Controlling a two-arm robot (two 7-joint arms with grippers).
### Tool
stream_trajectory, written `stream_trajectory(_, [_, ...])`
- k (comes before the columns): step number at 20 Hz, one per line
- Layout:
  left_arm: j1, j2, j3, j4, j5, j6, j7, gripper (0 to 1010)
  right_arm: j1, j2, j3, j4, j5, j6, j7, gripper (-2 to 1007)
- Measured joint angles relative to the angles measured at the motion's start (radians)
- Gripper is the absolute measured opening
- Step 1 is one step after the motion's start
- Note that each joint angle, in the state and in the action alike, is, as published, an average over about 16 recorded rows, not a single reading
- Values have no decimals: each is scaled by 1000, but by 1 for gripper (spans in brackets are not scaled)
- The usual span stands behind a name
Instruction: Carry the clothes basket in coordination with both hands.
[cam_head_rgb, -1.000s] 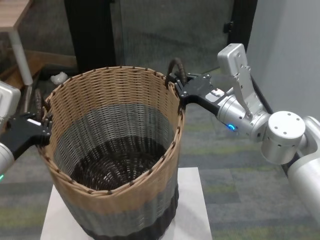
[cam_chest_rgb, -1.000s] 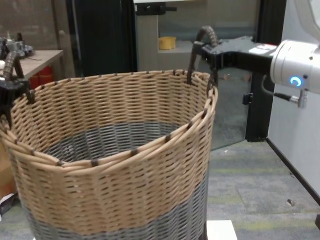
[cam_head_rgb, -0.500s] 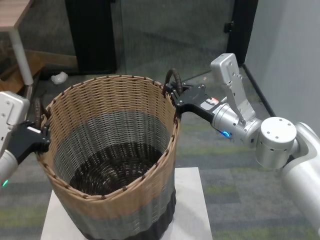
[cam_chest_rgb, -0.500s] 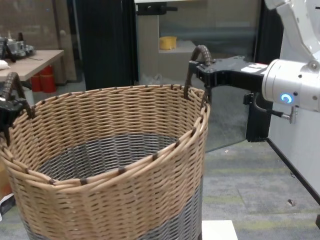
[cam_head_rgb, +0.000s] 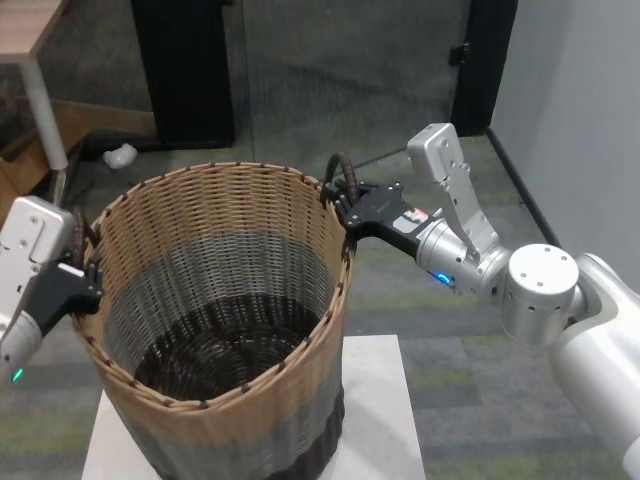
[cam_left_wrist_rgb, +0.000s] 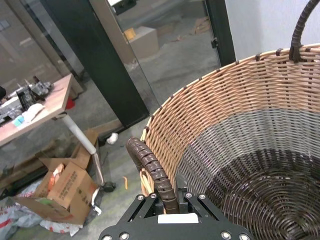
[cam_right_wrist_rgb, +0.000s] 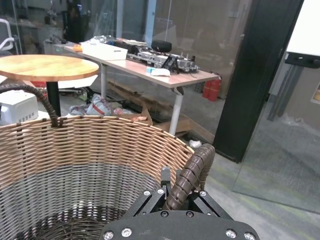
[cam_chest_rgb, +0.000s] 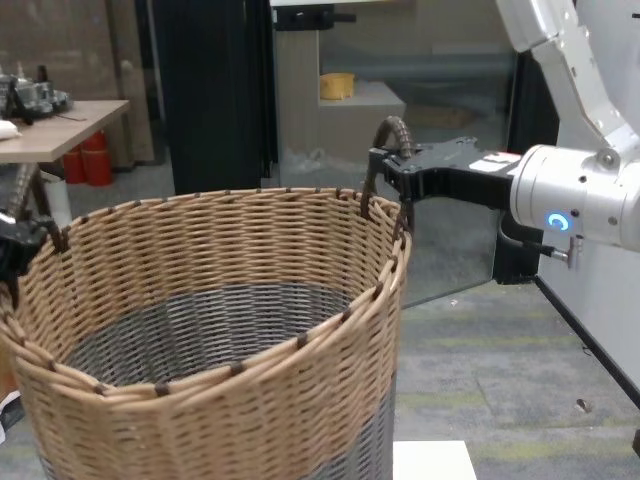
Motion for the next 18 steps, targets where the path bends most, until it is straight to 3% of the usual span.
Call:
stream_trajectory(5, [-2, -13, 3, 23, 18, 2, -12, 164, 9, -11, -3, 37, -11, -10, 3, 76])
stream_trajectory(18, [-8, -39, -11, 59, 1, 46, -47, 164, 18, -23, -1, 71, -18, -3, 5, 75])
